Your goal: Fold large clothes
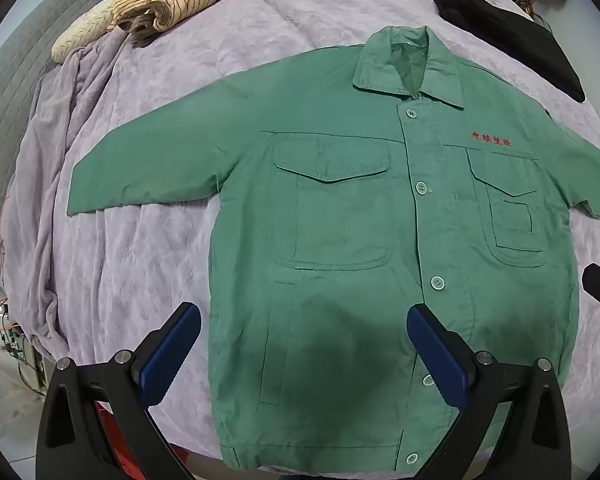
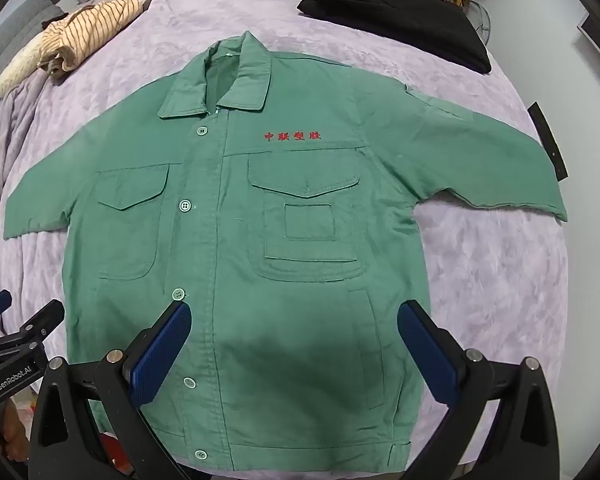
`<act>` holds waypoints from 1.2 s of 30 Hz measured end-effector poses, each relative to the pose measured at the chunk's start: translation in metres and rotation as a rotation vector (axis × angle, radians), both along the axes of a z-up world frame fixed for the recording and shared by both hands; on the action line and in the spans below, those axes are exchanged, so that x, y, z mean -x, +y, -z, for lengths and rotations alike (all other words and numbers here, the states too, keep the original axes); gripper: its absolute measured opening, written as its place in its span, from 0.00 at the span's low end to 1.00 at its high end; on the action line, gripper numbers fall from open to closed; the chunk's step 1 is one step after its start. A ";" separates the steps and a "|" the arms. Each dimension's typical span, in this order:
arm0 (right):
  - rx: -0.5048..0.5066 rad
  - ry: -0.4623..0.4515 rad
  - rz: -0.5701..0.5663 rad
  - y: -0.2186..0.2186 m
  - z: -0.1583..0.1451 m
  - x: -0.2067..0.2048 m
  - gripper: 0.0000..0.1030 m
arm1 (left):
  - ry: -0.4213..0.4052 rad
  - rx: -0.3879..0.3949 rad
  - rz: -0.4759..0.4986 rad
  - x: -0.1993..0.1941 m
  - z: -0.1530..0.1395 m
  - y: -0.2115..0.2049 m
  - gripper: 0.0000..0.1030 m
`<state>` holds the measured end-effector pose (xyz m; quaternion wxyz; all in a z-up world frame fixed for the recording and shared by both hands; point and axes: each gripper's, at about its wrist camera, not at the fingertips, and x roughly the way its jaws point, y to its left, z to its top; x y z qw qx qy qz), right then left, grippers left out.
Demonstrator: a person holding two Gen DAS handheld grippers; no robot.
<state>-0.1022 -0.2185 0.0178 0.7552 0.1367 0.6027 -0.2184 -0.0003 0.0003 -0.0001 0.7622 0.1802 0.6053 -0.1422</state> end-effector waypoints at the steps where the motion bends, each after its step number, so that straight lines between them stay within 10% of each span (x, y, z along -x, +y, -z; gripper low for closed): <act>1: 0.000 -0.001 0.001 0.000 0.000 0.000 1.00 | 0.000 -0.001 0.000 0.000 0.000 0.000 1.00; 36: 0.002 0.000 -0.001 0.003 -0.001 -0.001 1.00 | -0.019 0.014 0.004 0.001 -0.002 -0.002 1.00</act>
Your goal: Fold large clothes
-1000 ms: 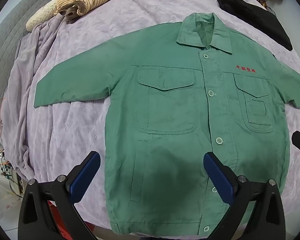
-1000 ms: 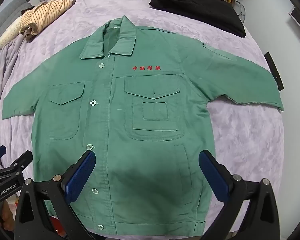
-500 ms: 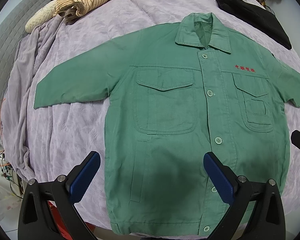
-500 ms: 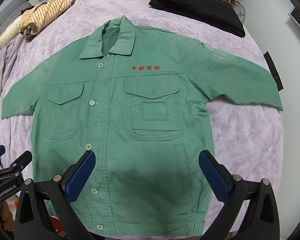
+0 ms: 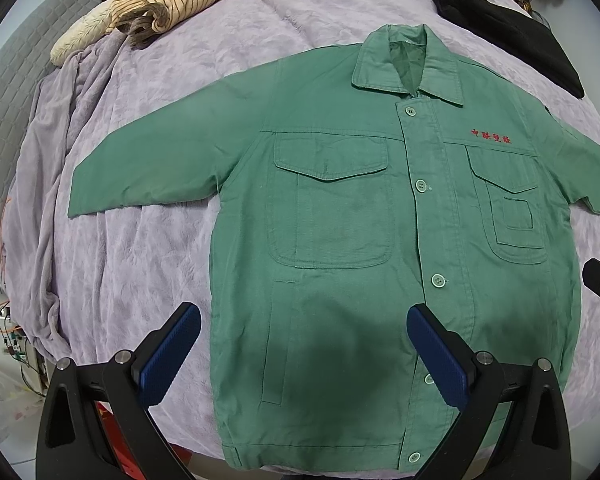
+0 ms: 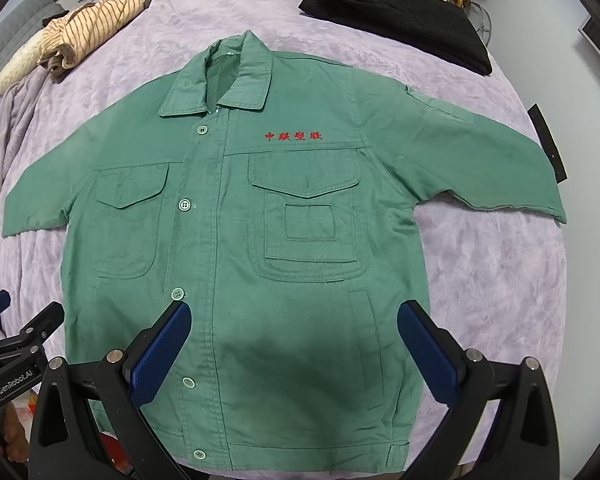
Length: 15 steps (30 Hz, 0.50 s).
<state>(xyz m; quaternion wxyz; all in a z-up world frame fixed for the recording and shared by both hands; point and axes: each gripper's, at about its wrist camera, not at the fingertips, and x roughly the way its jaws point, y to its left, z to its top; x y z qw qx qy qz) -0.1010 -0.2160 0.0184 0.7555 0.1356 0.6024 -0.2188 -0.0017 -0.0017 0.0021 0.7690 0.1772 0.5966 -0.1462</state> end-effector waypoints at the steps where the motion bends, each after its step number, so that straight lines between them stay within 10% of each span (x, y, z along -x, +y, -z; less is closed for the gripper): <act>1: 0.000 -0.001 -0.001 0.000 0.000 0.000 1.00 | 0.000 0.001 0.000 0.000 0.000 0.000 1.00; 15: 0.000 -0.001 -0.004 0.000 0.000 0.000 1.00 | -0.007 -0.002 0.000 0.000 0.000 0.000 1.00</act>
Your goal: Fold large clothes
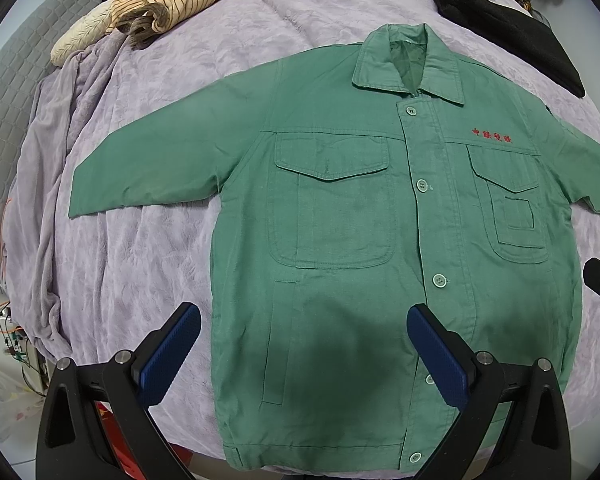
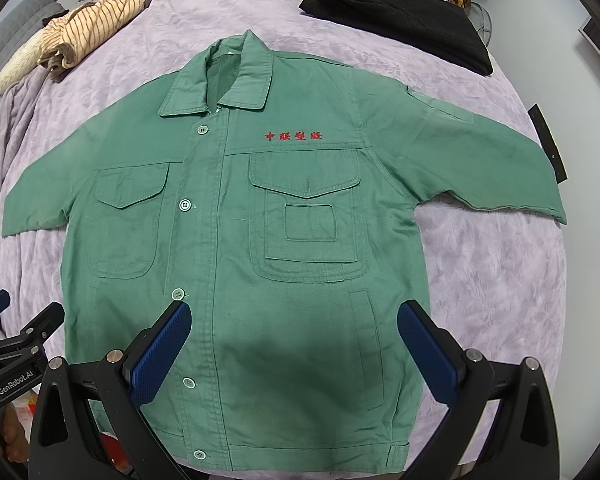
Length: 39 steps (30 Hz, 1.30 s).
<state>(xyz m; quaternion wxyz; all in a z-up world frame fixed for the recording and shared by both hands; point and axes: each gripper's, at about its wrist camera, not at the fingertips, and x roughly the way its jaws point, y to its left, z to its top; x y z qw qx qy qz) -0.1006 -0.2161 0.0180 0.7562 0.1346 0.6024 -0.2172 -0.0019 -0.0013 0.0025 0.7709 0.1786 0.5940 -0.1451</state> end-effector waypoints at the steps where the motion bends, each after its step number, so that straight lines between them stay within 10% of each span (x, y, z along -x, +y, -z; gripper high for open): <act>1: 0.001 0.000 0.000 0.000 0.000 0.000 1.00 | 0.000 0.000 0.000 0.000 0.000 0.000 1.00; 39: 0.001 0.002 -0.001 0.002 0.001 -0.003 1.00 | -0.002 -0.096 0.006 -0.005 0.007 0.001 1.00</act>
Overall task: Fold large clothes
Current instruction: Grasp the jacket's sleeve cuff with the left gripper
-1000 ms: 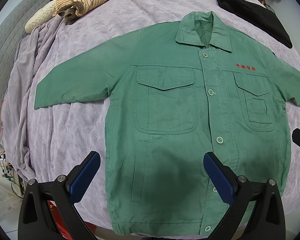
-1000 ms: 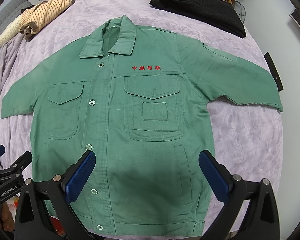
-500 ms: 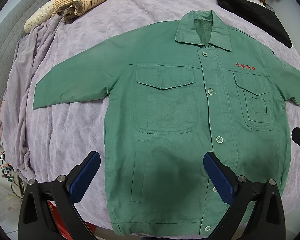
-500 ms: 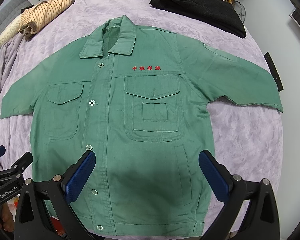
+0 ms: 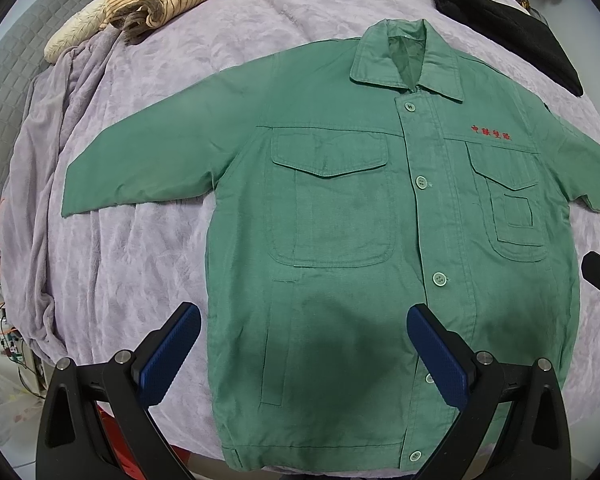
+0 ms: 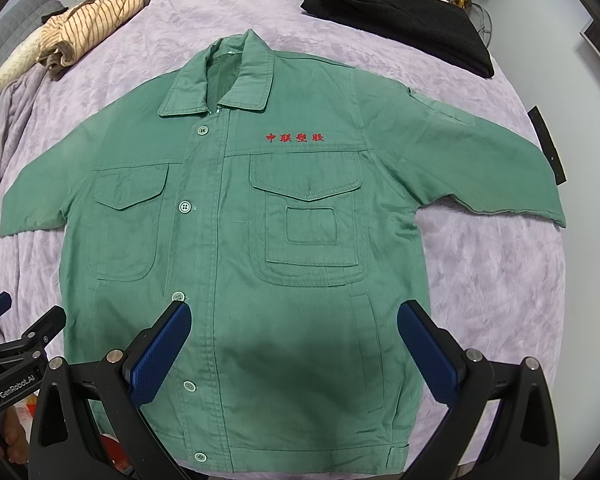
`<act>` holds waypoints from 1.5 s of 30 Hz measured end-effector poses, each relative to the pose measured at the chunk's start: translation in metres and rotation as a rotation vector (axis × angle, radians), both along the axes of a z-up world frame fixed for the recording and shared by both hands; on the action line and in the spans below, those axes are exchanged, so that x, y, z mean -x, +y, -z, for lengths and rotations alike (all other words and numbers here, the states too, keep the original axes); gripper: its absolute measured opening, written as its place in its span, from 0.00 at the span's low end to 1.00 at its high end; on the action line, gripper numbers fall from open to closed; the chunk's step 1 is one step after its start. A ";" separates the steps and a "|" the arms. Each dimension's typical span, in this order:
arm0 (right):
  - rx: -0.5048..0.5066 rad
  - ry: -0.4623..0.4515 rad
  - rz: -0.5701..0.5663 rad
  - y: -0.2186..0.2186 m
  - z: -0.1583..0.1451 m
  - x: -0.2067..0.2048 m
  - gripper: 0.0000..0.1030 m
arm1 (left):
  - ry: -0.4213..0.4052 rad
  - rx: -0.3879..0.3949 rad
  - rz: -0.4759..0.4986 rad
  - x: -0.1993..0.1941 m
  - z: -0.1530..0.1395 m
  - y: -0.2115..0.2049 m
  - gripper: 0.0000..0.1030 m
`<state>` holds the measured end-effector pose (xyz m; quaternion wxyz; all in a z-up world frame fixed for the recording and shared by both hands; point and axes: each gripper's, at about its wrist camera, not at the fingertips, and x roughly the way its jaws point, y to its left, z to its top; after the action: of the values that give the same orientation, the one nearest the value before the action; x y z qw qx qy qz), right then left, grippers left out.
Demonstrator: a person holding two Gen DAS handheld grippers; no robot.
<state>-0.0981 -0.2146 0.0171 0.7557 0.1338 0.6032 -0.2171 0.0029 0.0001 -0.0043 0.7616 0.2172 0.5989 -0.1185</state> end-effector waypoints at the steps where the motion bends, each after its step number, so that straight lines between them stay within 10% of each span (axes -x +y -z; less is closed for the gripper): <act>1: 0.000 0.001 0.000 0.000 0.000 0.000 1.00 | 0.002 0.005 0.001 -0.001 0.000 0.000 1.00; 18: -0.075 0.002 -0.071 0.038 0.033 -0.029 1.00 | 0.195 0.263 -0.167 -0.070 0.054 0.091 1.00; 38: -0.074 0.062 -0.278 0.147 0.104 -0.103 1.00 | -0.060 0.385 -0.622 -0.263 0.167 0.297 1.00; 41: -0.080 0.073 -0.275 0.151 0.114 -0.109 1.00 | -0.128 0.379 -0.611 -0.272 0.161 0.297 0.75; 43: -0.076 0.074 -0.274 0.155 0.117 -0.111 1.00 | -0.130 0.444 -0.573 -0.277 0.155 0.296 0.24; 45: -0.074 0.066 -0.274 0.159 0.118 -0.113 1.00 | -0.151 0.459 -0.566 -0.282 0.147 0.292 0.14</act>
<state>0.0151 -0.0554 -0.1013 0.7527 0.0706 0.6479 -0.0939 0.2853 0.2923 -0.1510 0.8352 -0.1251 0.5353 -0.0180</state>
